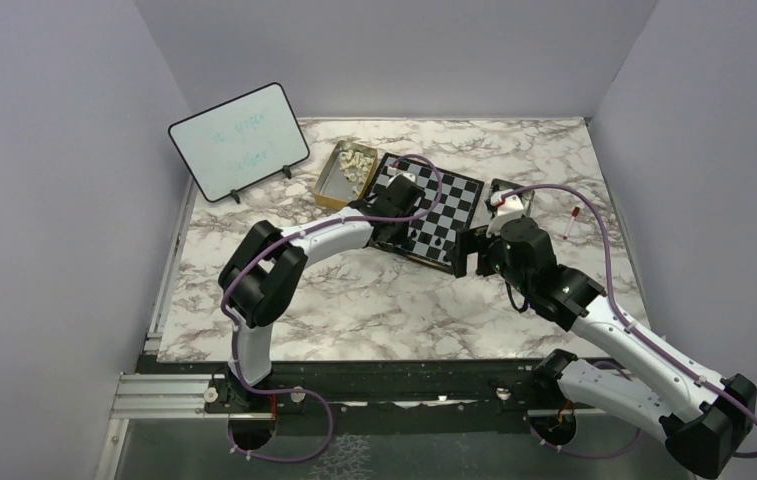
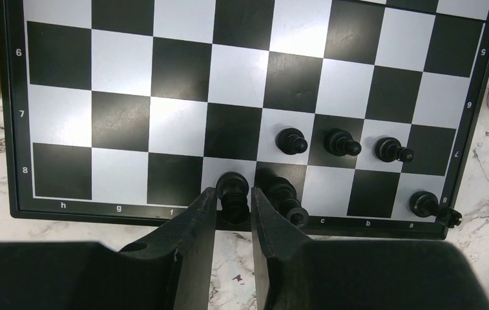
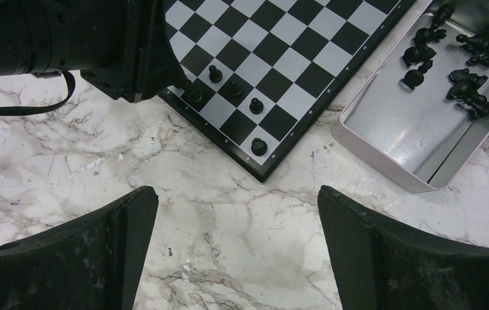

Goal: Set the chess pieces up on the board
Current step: Place the chess piece on the chessboard.

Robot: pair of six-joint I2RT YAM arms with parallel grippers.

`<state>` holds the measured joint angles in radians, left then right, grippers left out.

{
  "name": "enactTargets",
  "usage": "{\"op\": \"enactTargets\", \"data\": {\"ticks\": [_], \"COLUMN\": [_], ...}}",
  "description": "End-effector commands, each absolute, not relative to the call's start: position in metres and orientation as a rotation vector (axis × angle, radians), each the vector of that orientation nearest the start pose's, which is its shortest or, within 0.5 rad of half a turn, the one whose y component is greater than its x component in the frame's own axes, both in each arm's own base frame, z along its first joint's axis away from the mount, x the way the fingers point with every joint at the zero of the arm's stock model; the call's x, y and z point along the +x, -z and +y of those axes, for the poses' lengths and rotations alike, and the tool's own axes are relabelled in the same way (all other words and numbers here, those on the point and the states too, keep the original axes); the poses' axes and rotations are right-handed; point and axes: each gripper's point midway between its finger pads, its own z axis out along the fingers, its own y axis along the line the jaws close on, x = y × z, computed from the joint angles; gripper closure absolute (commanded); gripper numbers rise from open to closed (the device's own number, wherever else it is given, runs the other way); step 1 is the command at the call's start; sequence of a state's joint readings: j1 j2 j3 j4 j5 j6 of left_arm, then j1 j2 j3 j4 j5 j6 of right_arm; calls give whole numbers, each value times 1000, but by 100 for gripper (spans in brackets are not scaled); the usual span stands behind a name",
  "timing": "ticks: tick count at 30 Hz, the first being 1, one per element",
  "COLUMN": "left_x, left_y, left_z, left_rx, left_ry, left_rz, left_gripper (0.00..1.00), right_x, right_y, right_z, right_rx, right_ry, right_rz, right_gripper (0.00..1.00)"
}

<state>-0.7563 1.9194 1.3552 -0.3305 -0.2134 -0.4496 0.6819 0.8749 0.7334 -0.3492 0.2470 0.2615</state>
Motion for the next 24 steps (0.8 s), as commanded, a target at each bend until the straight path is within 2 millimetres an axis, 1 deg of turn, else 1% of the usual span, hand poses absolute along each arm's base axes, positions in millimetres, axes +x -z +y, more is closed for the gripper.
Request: {"op": "enactTargets", "data": {"ticks": [1, 15, 24], "left_x": [363, 362, 358], "left_y": [-71, -75, -78], "left_z": [-313, -310, -313], "left_rx": [287, 287, 302], "left_ry": [241, 212, 232], "left_rz": [2414, 2409, 2409], "left_gripper": [73, 73, 71], "right_x": [251, 249, 248], "right_y": [-190, -188, -189], "right_z": [162, 163, 164], "right_rx": [-280, -276, -271], "right_ry": [-323, -335, -347], "right_rz": [2043, 2051, 2049], "right_gripper": [0, 0, 0]}}
